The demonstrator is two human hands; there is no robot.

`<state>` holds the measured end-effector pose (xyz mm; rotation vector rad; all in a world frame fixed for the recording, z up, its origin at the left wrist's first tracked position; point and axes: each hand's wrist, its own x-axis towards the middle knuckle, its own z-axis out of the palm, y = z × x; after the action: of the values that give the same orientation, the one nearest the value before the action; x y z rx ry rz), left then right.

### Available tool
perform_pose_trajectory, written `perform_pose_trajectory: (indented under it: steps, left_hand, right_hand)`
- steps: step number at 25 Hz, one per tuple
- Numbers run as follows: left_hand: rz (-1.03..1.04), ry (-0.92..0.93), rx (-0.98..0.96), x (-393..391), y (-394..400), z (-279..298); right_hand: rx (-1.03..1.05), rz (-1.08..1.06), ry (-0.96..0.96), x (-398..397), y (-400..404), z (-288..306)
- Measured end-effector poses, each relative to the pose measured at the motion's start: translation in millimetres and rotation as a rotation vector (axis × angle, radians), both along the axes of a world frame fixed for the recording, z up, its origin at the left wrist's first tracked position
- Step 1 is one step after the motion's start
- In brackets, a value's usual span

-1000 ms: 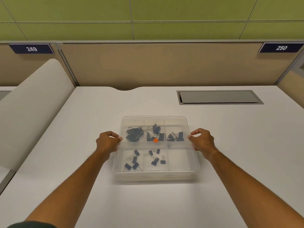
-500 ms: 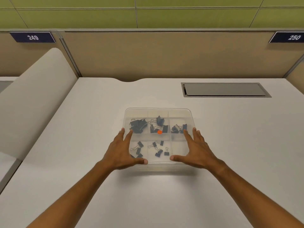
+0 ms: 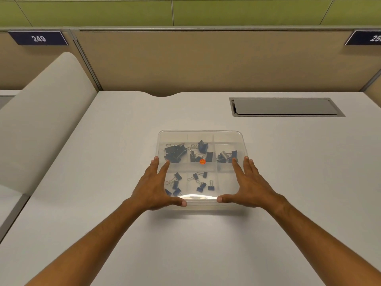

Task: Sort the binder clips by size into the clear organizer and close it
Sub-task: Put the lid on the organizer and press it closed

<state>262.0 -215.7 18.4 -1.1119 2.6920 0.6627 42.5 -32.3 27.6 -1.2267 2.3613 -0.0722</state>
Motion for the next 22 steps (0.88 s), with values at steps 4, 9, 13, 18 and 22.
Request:
perform_pose_trajectory:
  steps: [4, 9, 13, 18, 22]
  left_hand:
    - [-0.061, 0.067, 0.076, 14, -15, 12]
    - [-0.141, -0.018, 0.097, 30, -46, 15]
    - [-0.199, 0.0, 0.093, 36, -57, 6]
    - [-0.215, 0.02, 0.096, 34, -61, 4]
    - [-0.12, 0.127, 0.148, 30, -65, 4]
  right_hand:
    - [-0.015, 0.07, -0.144, -22, 11, 9]
    - [0.039, 0.16, -0.254, -52, 21, 18]
    - [0.023, 0.175, -0.248, -54, 22, 17]
    - [0.03, 0.195, -0.204, -53, 20, 17]
    - [0.026, 0.191, -0.212, -53, 19, 17]
